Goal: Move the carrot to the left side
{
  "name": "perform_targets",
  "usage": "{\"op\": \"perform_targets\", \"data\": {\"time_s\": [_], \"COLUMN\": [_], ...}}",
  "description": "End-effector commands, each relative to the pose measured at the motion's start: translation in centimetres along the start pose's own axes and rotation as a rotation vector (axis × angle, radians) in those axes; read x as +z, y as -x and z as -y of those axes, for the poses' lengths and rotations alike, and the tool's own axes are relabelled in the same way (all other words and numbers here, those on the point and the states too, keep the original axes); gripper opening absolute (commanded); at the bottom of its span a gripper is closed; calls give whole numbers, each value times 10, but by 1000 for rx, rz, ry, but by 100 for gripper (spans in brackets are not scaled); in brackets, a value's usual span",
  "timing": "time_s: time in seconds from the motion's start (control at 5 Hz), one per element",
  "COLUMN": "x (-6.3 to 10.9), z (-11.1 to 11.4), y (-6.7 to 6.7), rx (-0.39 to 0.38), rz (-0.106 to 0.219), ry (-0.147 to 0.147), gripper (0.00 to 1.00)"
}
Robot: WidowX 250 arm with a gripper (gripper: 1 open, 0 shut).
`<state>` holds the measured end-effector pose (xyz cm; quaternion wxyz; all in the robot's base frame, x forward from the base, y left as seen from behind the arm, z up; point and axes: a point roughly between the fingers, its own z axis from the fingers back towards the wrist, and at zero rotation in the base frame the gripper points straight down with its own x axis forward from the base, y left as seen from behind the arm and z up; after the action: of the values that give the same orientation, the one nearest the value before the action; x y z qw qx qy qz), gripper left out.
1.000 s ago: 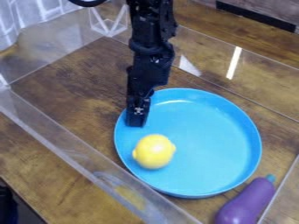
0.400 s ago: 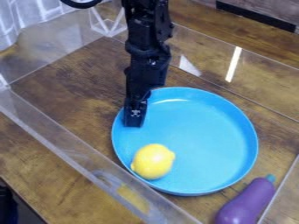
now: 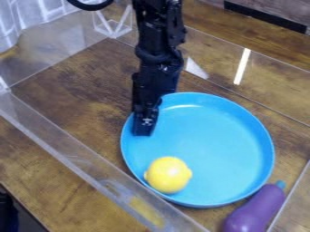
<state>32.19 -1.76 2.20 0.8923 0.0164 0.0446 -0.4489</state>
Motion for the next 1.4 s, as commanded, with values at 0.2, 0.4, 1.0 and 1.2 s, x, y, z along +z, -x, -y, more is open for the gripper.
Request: {"op": "perform_targets", "data": {"time_s": [0.2, 0.4, 1.0, 1.2], "x": [3, 1, -1, -2], "z": [12, 16, 3, 6], "y": [-25, -26, -25, -26], "rx": [-107, -185, -185, -177], "rz": [8, 2, -15, -18], "ry": [-29, -39, -37, -32], "gripper": [100, 100, 100, 100]}}
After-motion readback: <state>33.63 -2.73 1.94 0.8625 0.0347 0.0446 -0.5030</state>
